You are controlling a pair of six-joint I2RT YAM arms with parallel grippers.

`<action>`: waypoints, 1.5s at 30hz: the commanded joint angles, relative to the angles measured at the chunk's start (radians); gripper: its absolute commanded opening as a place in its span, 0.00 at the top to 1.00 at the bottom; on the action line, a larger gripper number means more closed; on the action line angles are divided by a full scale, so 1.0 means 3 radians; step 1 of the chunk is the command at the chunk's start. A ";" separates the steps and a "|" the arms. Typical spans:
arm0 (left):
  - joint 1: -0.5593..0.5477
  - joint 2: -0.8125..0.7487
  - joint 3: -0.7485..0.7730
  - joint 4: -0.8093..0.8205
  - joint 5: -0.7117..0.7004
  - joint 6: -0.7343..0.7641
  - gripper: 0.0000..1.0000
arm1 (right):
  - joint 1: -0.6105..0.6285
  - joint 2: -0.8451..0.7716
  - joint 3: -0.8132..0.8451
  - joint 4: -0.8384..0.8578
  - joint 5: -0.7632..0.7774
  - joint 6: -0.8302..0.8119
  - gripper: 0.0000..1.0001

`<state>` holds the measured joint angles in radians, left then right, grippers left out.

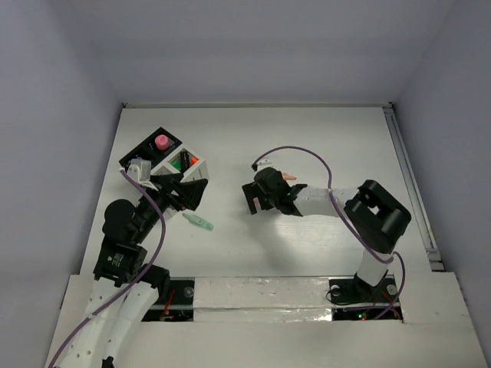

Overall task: Sort the stationery into containers
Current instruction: Move the pen to the corner of the board, then pick up the pen from the center of the board.

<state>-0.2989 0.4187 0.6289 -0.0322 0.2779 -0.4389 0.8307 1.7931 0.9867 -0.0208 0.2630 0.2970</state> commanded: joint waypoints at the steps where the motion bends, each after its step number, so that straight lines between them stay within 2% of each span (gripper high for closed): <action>1: 0.0025 -0.0015 0.0036 0.0189 0.0045 0.0006 0.01 | -0.0003 0.0056 0.0152 0.0238 -0.0324 -0.0202 0.00; 6: 0.0025 -0.0020 0.0031 0.0199 0.0050 -0.0004 0.01 | -0.0003 0.0225 0.0259 0.0335 -0.0569 -0.0253 0.00; 11: 0.0025 -0.0020 0.0026 0.0194 0.0060 0.0001 0.01 | -0.0064 0.0445 0.0413 0.0636 -0.0753 -0.0595 0.00; 15: 0.0025 -0.0025 0.0031 0.0194 0.0055 0.0001 0.01 | -0.0095 0.0420 0.0535 0.0663 -0.0846 -0.0698 0.00; 18: 0.0025 -0.0025 0.0031 0.0189 0.0055 0.0006 0.01 | -0.0095 0.0287 0.0546 0.0566 -0.0729 -0.0653 0.00; 22: 0.0025 -0.0025 0.0036 0.0199 0.0066 0.0011 0.01 | -0.0095 -0.0152 0.0306 0.0540 -0.0575 -0.0367 0.00; 25: 0.0025 -0.0020 0.0031 0.0210 0.0071 0.0001 0.01 | 0.0012 -0.0281 0.0127 0.0448 -0.0401 -0.0152 0.00; 31: 0.0025 -0.0015 0.0021 0.0230 0.0081 -0.0015 0.01 | 0.0309 -0.0061 0.0259 0.0080 0.0028 0.0201 0.00; 37: 0.0055 -0.0005 0.0016 0.0235 0.0096 -0.0025 0.01 | 0.0468 0.0230 0.0469 -0.0226 0.0503 0.0646 0.07; 41: 0.0055 -0.0015 0.0016 0.0240 0.0101 -0.0025 0.01 | 0.0539 0.0419 0.0571 -0.0299 0.0606 0.0830 0.14; 43: 0.0055 -0.0015 0.0021 0.0230 0.0101 -0.0020 0.01 | 0.0539 0.0506 0.0617 -0.0400 0.0763 0.0932 0.25; 44: 0.0055 -0.0015 0.0021 0.0225 0.0101 -0.0020 0.01 | 0.0539 0.0527 0.0613 -0.0406 0.0820 0.0953 0.25; 45: 0.0055 -0.0015 0.0021 0.0225 0.0101 -0.0015 0.01 | 0.0539 0.0542 0.0612 -0.0406 0.0861 0.0958 0.29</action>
<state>-0.2863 0.4183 0.6289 -0.0257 0.2893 -0.4404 0.9836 1.9198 1.1515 -0.0830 0.4332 0.5076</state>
